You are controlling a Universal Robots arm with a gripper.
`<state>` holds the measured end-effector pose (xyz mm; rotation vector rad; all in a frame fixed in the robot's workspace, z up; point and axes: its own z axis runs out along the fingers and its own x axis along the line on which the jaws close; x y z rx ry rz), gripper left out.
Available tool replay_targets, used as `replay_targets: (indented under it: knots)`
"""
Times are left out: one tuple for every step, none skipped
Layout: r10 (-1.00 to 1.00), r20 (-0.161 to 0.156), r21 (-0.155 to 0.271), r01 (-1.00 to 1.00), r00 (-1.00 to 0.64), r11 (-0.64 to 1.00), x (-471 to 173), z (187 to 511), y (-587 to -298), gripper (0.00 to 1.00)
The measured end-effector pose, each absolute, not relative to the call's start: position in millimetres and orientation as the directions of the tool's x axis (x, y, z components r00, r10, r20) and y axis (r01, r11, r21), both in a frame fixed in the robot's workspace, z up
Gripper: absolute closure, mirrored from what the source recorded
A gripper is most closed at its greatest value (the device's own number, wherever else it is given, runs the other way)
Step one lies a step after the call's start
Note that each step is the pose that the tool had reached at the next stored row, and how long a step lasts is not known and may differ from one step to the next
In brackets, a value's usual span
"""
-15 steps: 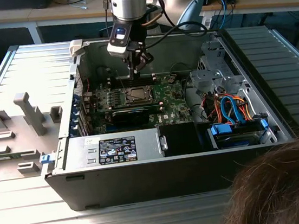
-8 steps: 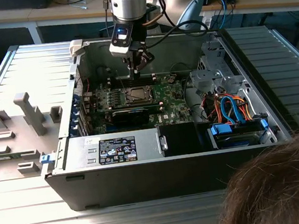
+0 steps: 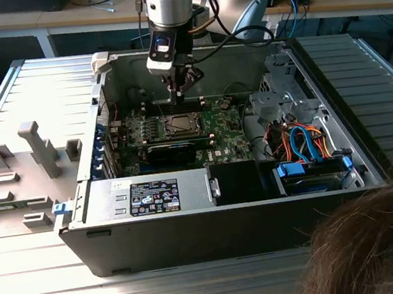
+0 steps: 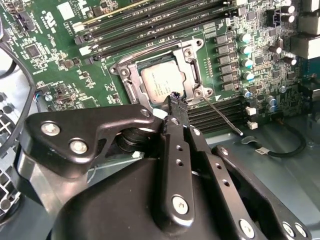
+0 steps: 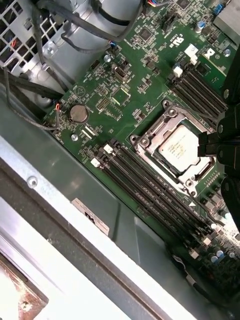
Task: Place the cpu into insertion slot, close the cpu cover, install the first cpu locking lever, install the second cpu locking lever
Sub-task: 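Install the first cpu locking lever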
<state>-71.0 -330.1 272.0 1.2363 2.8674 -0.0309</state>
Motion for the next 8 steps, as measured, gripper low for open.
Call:
replay_targets:
  knots:
    - [0.721,-0.025,-0.011,0.722,-0.692,0.692,-71.0,272.0,-330.1,0.89]
    - [0.718,-0.025,-0.011,0.718,-0.696,0.696,-71.0,272.0,-330.1,0.89]
    - [0.713,-0.025,-0.011,0.714,-0.7,0.7,-71.0,272.0,-330.1,0.89]
    - [0.709,-0.025,-0.011,0.709,-0.705,0.705,-71.0,272.0,-330.1,0.89]
    - [0.705,-0.025,-0.011,0.706,-0.708,0.708,-71.0,272.0,-330.1,0.89]
    - [0.7,-0.025,-0.011,0.7,-0.714,0.714,-71.0,272.0,-330.1,0.89]
    - [0.692,-0.025,-0.011,0.692,-0.722,0.722,-71.0,271.9,-330.1,0.89]
    - [0.689,-0.025,-0.011,0.689,-0.725,0.725,-71.0,271.9,-330.1,0.89]
